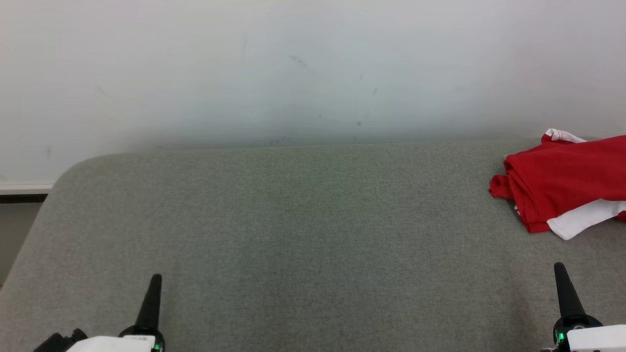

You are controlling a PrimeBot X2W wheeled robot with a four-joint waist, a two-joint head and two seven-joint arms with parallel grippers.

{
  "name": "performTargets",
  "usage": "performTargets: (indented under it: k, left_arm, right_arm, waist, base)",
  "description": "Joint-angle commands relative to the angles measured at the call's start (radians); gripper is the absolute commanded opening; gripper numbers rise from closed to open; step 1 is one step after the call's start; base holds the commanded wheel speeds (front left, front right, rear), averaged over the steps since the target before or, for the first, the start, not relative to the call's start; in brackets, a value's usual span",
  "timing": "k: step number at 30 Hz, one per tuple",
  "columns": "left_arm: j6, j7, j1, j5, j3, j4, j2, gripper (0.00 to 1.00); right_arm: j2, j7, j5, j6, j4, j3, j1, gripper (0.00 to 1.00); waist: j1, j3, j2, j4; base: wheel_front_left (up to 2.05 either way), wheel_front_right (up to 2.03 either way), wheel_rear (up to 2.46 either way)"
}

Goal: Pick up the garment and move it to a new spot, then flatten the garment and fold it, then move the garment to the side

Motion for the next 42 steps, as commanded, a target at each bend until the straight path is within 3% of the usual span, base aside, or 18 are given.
performTargets:
  k: [1, 42]
  left_arm:
    - [-0.004, 0.006, -0.020, -0.032, 0.006, -0.003, 0.008, 0.00]
    - [-0.006, 0.087, -0.048, -0.313, 0.024, 0.016, 0.010, 0.00]
  right_arm:
    - [-0.001, 0.006, 0.022, -0.001, -0.002, -0.008, -0.020, 0.00]
    - [0.008, 0.086, 0.307, -0.002, 0.015, -0.042, -0.033, 0.00]
  waist:
    - [-0.0001, 0.000, -0.0001, 0.001]
    - [-0.0001, 0.011, -0.0001, 0.019]
  base:
    - [0.00, 0.00, 0.00]
    - [0.00, 0.00, 0.00]
